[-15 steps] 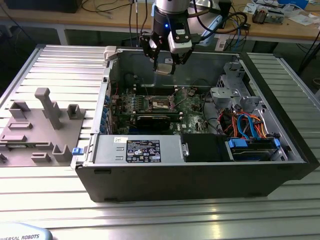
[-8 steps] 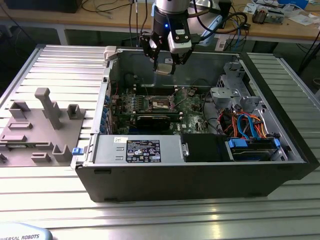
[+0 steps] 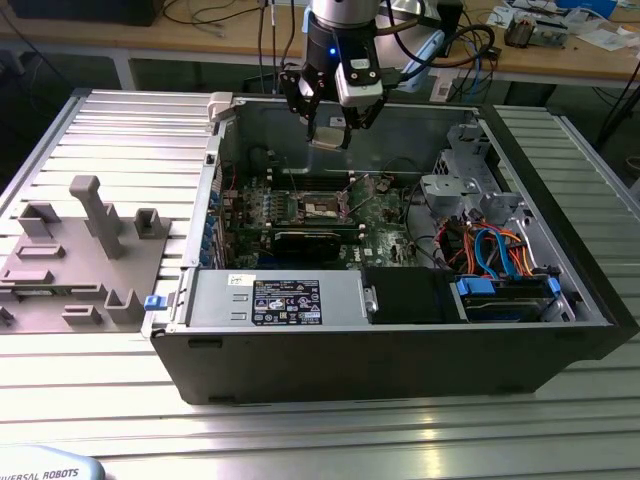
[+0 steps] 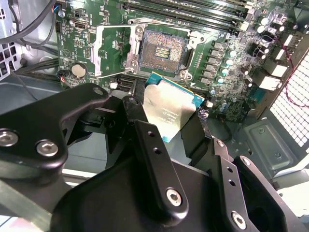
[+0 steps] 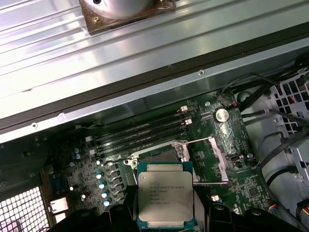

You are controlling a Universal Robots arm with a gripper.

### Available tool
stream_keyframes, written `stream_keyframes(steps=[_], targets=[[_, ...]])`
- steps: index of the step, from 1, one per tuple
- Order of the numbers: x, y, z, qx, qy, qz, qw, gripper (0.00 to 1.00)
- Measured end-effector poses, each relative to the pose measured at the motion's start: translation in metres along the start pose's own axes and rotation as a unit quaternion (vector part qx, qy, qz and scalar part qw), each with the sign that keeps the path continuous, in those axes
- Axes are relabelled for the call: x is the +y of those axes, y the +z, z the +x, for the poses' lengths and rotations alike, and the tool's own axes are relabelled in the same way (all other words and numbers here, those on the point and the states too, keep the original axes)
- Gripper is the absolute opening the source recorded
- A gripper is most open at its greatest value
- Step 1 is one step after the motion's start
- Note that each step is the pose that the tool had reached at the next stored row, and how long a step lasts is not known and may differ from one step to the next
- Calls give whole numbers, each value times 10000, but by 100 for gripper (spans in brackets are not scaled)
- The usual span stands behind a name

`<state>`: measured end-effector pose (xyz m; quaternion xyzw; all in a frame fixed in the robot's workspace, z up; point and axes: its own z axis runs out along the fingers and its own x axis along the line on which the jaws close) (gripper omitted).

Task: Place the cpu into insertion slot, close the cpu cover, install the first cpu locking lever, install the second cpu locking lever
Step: 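Place the cpu into insertion slot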

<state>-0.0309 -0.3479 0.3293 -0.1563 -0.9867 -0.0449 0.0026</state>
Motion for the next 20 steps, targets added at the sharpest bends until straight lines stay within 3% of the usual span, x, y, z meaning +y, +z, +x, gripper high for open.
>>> stream_keyframes(steps=[20], targets=[[0,0,0,-9,94,-2,10000,54]])
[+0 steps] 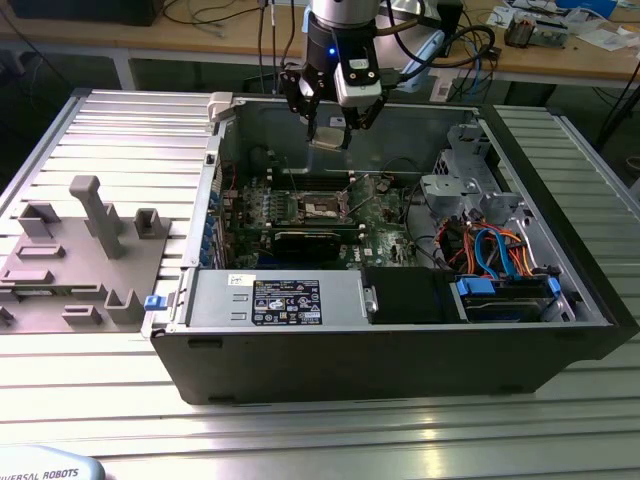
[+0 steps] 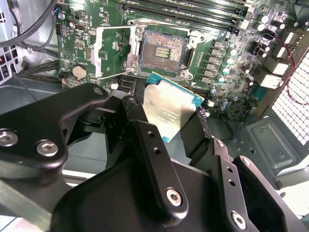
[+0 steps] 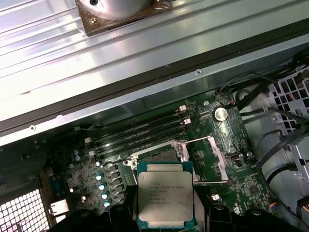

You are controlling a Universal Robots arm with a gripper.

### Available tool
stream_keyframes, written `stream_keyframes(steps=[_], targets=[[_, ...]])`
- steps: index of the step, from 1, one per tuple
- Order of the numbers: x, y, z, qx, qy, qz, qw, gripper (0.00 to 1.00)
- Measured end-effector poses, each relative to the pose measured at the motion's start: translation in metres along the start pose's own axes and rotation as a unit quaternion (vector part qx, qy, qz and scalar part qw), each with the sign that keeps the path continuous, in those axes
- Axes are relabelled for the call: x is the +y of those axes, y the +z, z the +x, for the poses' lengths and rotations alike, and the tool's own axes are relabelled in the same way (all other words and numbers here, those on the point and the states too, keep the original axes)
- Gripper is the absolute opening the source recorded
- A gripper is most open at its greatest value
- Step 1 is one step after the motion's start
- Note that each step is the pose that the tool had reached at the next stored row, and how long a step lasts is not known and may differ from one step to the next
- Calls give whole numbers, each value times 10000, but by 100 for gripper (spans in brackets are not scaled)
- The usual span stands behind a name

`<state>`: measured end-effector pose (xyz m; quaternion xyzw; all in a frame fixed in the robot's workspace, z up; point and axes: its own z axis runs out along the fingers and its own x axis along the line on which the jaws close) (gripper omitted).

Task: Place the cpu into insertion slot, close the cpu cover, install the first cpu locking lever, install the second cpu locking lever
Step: 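Place the cpu into insertion slot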

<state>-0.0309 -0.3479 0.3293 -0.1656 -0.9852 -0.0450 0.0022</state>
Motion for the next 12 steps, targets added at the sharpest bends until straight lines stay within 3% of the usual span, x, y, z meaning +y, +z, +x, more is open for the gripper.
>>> stream_keyframes(steps=[12], targets=[[0,0,0,-7,78,-1,10000,54]])
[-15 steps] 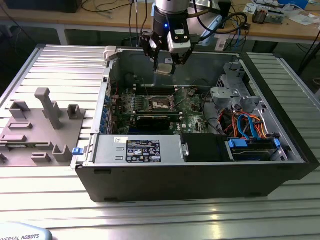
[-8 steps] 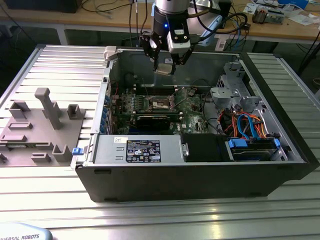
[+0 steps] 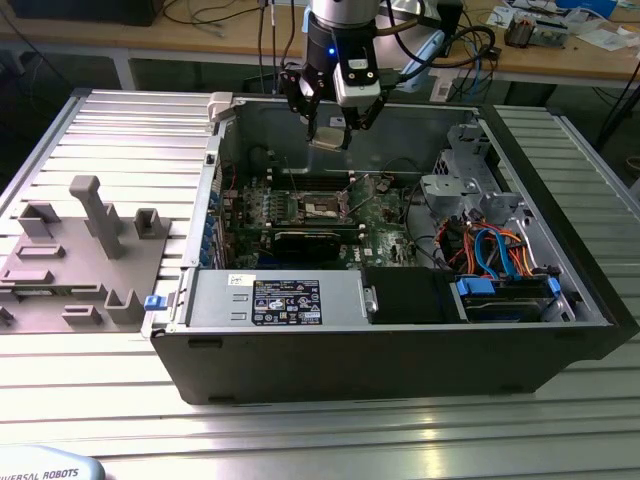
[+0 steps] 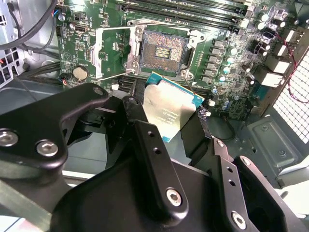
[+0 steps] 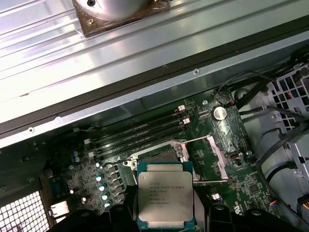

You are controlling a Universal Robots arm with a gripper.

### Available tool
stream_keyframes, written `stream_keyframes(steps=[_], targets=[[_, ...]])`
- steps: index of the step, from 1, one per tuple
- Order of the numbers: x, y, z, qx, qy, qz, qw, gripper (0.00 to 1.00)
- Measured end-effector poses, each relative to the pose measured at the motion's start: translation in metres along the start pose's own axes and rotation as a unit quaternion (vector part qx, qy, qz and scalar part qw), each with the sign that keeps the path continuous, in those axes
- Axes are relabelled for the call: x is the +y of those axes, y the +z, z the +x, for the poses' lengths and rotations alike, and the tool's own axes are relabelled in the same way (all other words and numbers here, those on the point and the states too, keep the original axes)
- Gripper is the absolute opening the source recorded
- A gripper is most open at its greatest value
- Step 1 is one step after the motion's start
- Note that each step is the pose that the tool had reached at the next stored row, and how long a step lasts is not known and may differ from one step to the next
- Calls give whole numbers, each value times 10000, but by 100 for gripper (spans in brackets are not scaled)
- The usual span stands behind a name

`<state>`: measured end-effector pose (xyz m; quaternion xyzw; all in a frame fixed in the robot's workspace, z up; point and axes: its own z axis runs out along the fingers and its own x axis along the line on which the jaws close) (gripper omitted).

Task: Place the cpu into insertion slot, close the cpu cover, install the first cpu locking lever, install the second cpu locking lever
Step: 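Place the cpu into insertion slot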

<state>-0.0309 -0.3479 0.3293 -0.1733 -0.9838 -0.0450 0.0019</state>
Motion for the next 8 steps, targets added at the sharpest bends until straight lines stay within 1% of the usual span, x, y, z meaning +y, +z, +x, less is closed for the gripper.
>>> stream_keyframes(steps=[8], targets=[[0,0,0,-4,42,0,10000,54]])
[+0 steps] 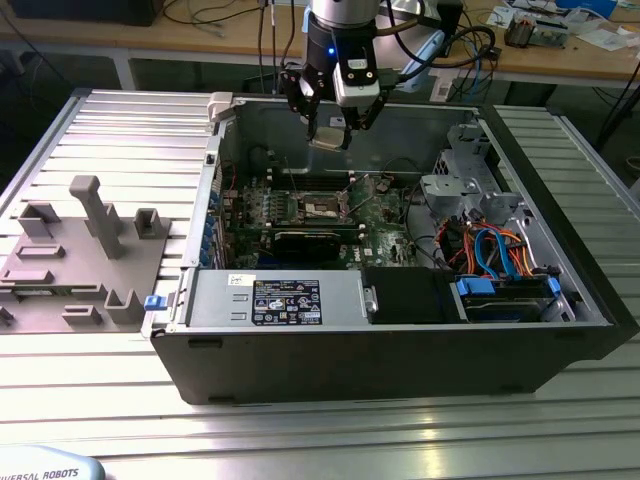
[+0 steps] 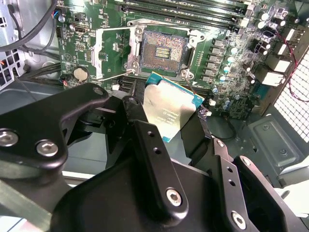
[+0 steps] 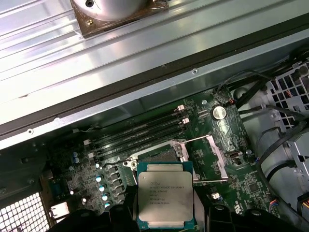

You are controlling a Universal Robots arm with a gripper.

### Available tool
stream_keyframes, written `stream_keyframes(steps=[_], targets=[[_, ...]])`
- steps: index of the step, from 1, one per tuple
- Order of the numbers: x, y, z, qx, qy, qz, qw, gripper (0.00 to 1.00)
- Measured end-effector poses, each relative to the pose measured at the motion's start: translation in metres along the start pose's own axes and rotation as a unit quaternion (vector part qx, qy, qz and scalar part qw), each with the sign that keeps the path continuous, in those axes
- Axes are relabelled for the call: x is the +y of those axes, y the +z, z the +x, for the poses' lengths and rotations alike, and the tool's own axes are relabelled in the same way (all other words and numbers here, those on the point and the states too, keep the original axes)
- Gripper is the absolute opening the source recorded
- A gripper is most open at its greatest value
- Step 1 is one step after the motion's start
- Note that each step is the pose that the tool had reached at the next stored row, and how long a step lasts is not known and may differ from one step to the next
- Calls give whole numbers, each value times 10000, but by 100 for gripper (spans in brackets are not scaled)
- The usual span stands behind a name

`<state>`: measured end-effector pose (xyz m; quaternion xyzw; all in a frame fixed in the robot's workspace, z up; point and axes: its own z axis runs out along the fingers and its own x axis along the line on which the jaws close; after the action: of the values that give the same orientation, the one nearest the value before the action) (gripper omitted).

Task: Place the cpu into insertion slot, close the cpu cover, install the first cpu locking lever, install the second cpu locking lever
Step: 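Place the cpu into insertion slot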

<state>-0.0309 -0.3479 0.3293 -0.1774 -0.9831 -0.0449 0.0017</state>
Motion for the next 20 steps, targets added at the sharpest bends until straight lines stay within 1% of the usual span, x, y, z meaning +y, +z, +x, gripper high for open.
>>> stream_keyframes(steps=[15,18,20], targets=[[-1,1,0,-4,34,1,10000,54],[-1,1,1,-25,35,56,10000,54],[0,1,0,-43,33,105,9999,54]])
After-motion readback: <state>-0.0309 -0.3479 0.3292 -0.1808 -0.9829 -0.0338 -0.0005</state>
